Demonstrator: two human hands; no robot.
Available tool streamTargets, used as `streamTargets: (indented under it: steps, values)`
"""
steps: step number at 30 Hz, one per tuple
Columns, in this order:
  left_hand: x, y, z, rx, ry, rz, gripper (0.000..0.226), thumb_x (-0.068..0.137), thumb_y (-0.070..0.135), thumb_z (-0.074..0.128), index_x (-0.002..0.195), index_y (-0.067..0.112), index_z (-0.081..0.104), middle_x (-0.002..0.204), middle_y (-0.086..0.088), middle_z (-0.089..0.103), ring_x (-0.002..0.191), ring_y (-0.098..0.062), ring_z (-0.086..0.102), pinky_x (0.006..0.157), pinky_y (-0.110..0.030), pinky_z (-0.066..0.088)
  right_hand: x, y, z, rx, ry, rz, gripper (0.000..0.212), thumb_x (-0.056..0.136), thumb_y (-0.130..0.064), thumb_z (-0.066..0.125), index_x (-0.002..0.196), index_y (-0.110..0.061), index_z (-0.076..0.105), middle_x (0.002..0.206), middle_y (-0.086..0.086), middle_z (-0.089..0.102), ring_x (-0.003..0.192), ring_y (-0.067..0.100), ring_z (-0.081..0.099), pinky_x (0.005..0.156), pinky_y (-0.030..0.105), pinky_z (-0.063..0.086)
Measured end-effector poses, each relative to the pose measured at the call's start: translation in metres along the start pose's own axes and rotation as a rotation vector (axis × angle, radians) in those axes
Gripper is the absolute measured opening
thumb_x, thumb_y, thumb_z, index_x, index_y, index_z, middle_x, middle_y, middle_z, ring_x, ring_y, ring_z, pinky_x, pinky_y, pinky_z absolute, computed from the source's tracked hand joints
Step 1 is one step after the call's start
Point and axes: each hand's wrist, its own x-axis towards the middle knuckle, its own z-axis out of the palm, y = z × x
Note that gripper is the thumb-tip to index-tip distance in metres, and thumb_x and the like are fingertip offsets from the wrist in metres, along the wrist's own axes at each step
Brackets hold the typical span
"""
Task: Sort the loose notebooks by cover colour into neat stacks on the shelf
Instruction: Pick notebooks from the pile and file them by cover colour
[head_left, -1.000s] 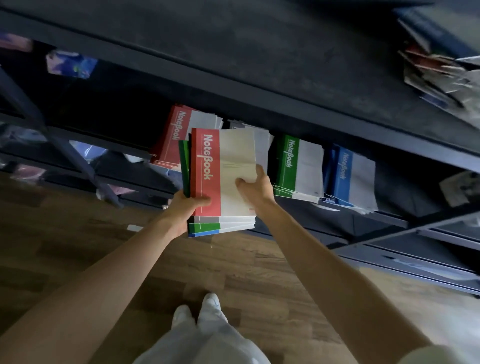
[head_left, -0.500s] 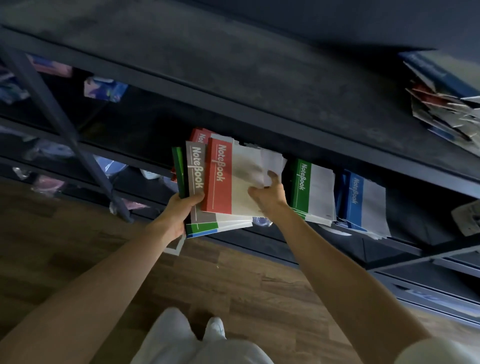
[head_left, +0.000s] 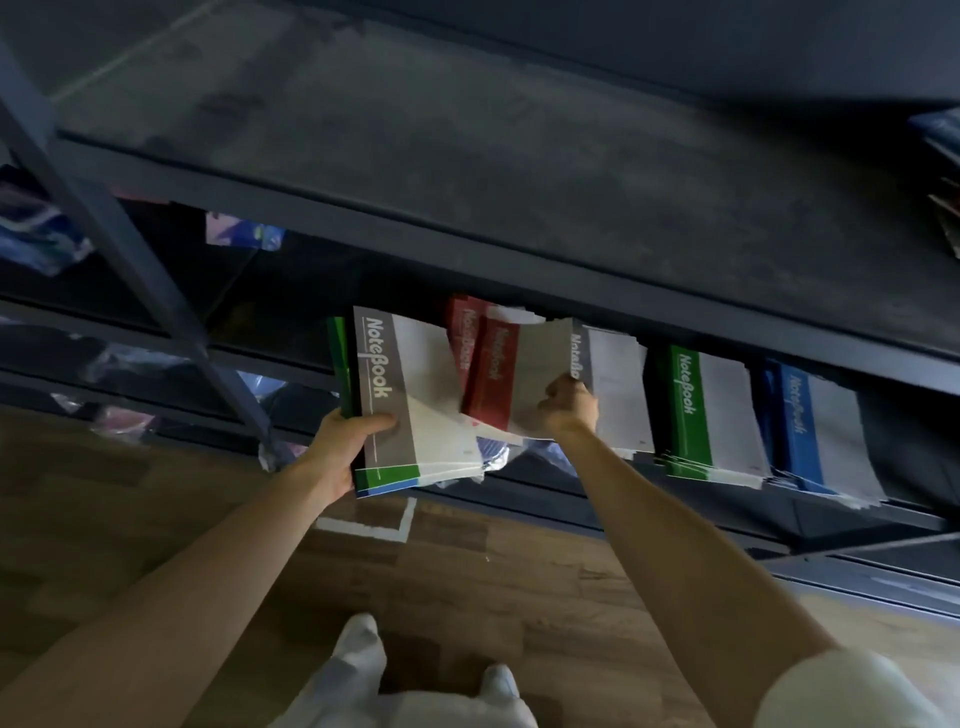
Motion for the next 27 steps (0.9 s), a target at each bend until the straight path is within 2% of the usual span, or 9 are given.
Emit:
streamTargets:
  steps: [2, 9, 12, 14, 17, 20, 22, 24, 27]
  values:
    - [0.010, 0.010, -0.023, 0.042, -0.012, -0.017, 0.032, 0.089, 0.002, 0.057, 0.119, 0.011, 0.050, 0.090, -0.007, 0.061, 0.081, -0.022, 0.058, 0.072, -0.037, 0.044, 0.001, -0.006, 0.013, -0.126, 0.010, -0.013, 0.036, 0.087, 0.001, 0.051, 0.121, -0.008, 0.057, 0.130, 0.011, 0.051, 0.112, 0.027, 0.055, 0.090, 0.027, 0.044]
    - [0.029, 0.026, -0.057, 0.074, -0.082, -0.079, 0.028, 0.088, -0.006, 0.052, 0.112, 0.008, 0.053, 0.089, -0.009, 0.064, 0.083, -0.024, 0.061, 0.066, -0.037, 0.048, -0.004, -0.020, 0.054, -0.182, -0.028, 0.041, 0.052, 0.090, 0.000, 0.042, 0.140, -0.015, 0.043, 0.148, 0.013, 0.022, 0.118, 0.035, 0.050, 0.097, 0.038, 0.047]
    - [0.035, 0.027, -0.054, 0.104, -0.138, -0.070, 0.028, 0.085, -0.009, 0.055, 0.106, 0.010, 0.055, 0.090, -0.009, 0.065, 0.084, -0.025, 0.062, 0.066, -0.037, 0.048, -0.011, -0.019, 0.055, -0.356, 0.030, 0.016, 0.040, 0.096, -0.017, 0.046, 0.136, -0.017, 0.045, 0.146, 0.014, 0.024, 0.131, 0.033, 0.032, 0.103, 0.042, 0.037]
    - [0.036, 0.029, -0.045, 0.127, -0.152, -0.051, 0.025, 0.084, -0.009, 0.057, 0.099, 0.011, 0.057, 0.087, -0.008, 0.065, 0.079, -0.022, 0.062, 0.065, -0.034, 0.048, -0.015, -0.021, 0.052, -0.376, 0.036, -0.038, 0.039, 0.099, -0.033, 0.044, 0.133, -0.016, 0.049, 0.141, 0.015, 0.035, 0.125, 0.030, 0.039, 0.099, 0.038, 0.038]
    - [0.037, 0.031, -0.027, 0.144, -0.184, -0.019, 0.024, 0.083, -0.008, 0.060, 0.088, 0.015, 0.059, 0.084, -0.006, 0.065, 0.075, -0.020, 0.062, 0.062, -0.031, 0.048, -0.030, -0.037, 0.046, -0.045, -0.092, -0.009, 0.052, 0.099, -0.046, 0.035, 0.119, -0.003, 0.057, 0.110, 0.014, 0.061, 0.083, 0.021, 0.057, 0.068, 0.028, 0.045]
    - [0.036, 0.030, -0.004, 0.186, -0.229, 0.020, 0.022, 0.081, -0.009, 0.063, 0.086, 0.013, 0.061, 0.084, -0.008, 0.067, 0.068, -0.016, 0.066, 0.056, -0.027, 0.054, -0.046, -0.051, 0.036, 0.256, -0.169, 0.152, 0.039, 0.096, -0.038, 0.049, 0.111, -0.003, 0.057, 0.085, 0.009, 0.060, 0.063, 0.015, 0.052, 0.058, 0.026, 0.044]
    - [0.035, 0.027, 0.012, 0.195, -0.247, 0.034, 0.021, 0.080, -0.008, 0.065, 0.087, 0.011, 0.061, 0.087, -0.009, 0.067, 0.071, -0.017, 0.066, 0.057, -0.026, 0.054, -0.052, -0.049, 0.027, 0.244, -0.078, 0.090, 0.034, 0.091, -0.024, 0.055, 0.119, -0.004, 0.056, 0.089, 0.011, 0.063, 0.071, 0.022, 0.058, 0.061, 0.029, 0.048]
    - [0.033, 0.023, 0.028, 0.188, -0.234, 0.048, 0.021, 0.080, -0.007, 0.066, 0.088, 0.012, 0.061, 0.088, -0.010, 0.066, 0.072, -0.018, 0.064, 0.059, -0.027, 0.052, -0.055, -0.039, 0.017, 0.231, -0.027, 0.048, 0.045, 0.087, -0.019, 0.058, 0.130, -0.010, 0.049, 0.105, 0.014, 0.065, 0.088, 0.029, 0.062, 0.070, 0.034, 0.052]
    - [0.026, 0.012, 0.053, 0.172, -0.209, 0.056, 0.024, 0.079, -0.009, 0.066, 0.097, 0.007, 0.061, 0.090, -0.012, 0.066, 0.062, -0.014, 0.066, 0.054, -0.026, 0.053, -0.057, -0.022, -0.001, 0.193, 0.015, 0.044, 0.051, 0.084, -0.015, 0.059, 0.134, -0.014, 0.047, 0.110, 0.011, 0.064, 0.094, 0.028, 0.060, 0.070, 0.028, 0.049]
